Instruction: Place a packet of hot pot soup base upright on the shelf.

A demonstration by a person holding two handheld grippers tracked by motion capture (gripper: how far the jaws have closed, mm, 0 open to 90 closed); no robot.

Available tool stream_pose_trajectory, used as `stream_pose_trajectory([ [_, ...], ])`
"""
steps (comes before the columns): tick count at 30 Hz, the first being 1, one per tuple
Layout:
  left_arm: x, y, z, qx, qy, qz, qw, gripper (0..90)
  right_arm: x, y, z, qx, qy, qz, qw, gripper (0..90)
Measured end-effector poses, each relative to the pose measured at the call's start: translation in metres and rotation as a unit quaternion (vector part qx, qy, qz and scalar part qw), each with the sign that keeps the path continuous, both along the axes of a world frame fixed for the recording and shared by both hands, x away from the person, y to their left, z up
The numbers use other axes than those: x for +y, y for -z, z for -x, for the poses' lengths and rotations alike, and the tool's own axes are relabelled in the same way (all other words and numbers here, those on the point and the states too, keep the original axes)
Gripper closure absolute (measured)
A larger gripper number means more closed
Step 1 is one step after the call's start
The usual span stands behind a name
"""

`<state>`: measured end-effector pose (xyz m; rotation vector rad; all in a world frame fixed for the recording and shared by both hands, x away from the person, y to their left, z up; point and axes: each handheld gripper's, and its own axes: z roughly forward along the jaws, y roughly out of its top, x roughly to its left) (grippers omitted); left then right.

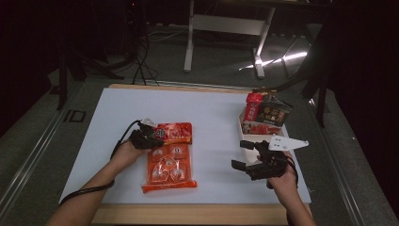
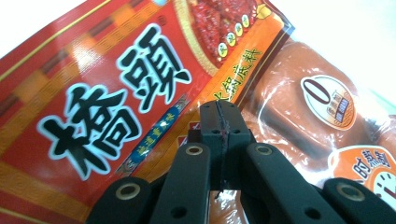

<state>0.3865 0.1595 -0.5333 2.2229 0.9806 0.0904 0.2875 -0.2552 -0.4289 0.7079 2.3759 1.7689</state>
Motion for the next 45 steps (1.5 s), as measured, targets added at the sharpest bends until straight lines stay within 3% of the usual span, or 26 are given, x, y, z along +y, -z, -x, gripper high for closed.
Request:
stream_pose_trajectory([
  [11, -0.012, 0.0, 0.014, 0.007, 0.026, 0.013, 0.9996, 90.0, 0.002, 0.001, 0.0, -0.001, -0.001, 0.004, 1.0, 14.6],
  [22, -0.015, -0.004, 0.018, -0.008, 0.038, 0.012, 0.9992, 90.0, 0.002, 0.003, -0.002, -0.005, 0.005, 0.011, 0.9999, 19.0],
  [30, -0.002, -0.022, 0.027, -0.02, 0.031, 0.046, 0.9983, 90.0, 0.002, 0.002, -0.001, -0.026, 0.011, 0.019, 0.9994, 19.0],
  [37, 0.013, -0.04, 0.039, -0.033, 0.03, 0.065, 0.9969, 71.3, 0.004, 0.002, 0.0, -0.028, 0.008, 0.019, 0.9994, 18.9],
  [45, 0.034, -0.058, 0.05, -0.049, 0.005, 0.092, 0.9945, 59.7, 0.005, 0.0, 0.002, -0.031, 0.012, 0.033, 0.9989, 16.1],
])
